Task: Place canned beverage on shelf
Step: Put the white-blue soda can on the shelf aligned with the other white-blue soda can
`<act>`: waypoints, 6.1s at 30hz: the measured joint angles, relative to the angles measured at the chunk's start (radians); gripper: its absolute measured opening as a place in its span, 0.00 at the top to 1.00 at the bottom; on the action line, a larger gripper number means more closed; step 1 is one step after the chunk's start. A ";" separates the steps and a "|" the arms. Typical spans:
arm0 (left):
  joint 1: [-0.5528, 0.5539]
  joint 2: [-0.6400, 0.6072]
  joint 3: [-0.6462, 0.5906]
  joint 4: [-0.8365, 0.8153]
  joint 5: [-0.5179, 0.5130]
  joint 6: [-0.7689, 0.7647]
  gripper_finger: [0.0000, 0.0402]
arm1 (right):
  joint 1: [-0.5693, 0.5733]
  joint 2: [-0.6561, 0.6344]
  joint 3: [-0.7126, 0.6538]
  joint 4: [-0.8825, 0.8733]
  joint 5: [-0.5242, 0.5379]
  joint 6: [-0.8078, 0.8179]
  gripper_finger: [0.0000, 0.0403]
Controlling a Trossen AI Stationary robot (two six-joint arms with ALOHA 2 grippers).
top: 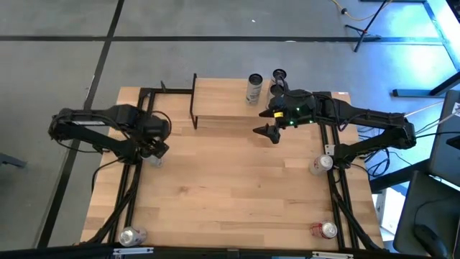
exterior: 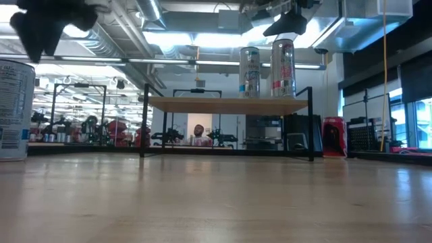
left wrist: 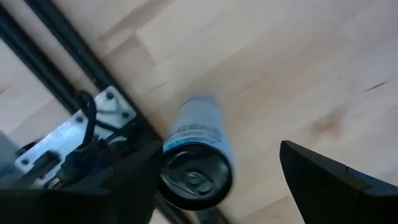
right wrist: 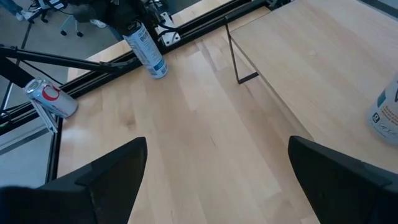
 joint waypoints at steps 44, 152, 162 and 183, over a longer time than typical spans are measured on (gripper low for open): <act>-0.006 0.006 -0.143 0.061 0.106 0.344 0.45 | 0.038 0.039 0.000 0.058 -0.046 -0.021 0.07; -0.330 0.719 0.561 0.140 0.014 -0.712 0.17 | 0.163 0.161 0.146 -0.442 0.044 -0.498 0.07; -0.324 0.732 0.554 0.096 0.006 -0.684 0.17 | 0.163 0.161 0.146 -0.437 0.045 -0.497 0.07; -0.357 0.677 0.506 0.093 0.021 -0.639 0.17 | 0.163 0.161 0.146 -0.389 0.044 -0.487 0.07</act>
